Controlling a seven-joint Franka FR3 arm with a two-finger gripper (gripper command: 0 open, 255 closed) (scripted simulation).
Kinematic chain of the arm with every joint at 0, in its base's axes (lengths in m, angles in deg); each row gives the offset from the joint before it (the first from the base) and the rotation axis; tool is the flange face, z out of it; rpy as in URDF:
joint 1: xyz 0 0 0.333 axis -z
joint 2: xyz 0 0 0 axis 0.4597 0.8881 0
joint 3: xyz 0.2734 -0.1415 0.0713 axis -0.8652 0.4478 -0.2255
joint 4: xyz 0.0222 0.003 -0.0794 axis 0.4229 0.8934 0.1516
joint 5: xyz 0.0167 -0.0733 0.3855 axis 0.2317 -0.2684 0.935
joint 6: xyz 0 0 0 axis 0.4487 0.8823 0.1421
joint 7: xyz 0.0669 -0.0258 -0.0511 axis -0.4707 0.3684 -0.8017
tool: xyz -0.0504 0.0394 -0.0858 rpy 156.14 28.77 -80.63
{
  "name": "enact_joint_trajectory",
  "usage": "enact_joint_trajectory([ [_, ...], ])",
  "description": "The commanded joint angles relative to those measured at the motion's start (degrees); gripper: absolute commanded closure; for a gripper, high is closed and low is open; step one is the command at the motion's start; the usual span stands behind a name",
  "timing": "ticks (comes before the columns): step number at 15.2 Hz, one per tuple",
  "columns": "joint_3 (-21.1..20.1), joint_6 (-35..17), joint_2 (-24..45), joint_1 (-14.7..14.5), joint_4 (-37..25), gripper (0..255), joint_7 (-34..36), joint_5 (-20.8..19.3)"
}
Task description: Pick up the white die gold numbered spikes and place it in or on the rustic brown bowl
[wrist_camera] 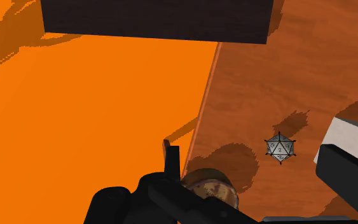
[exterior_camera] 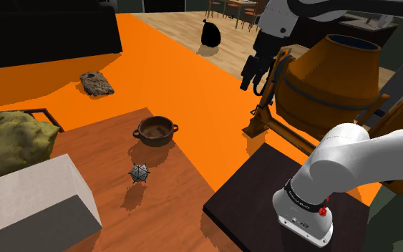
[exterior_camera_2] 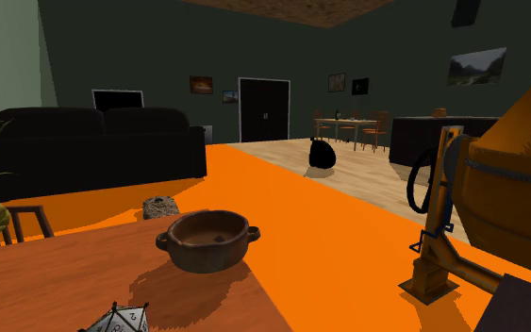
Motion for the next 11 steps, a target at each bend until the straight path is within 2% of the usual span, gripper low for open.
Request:
enact_joint_trajectory([
  [1, 0.0, 0.0, 0.0, 0.0, 0.0, 0, 0.0, 0.0],
  [11, -7.83, -16.2, 15.26, -4.02, 1.51, 0, 5.04, 4.46],
])
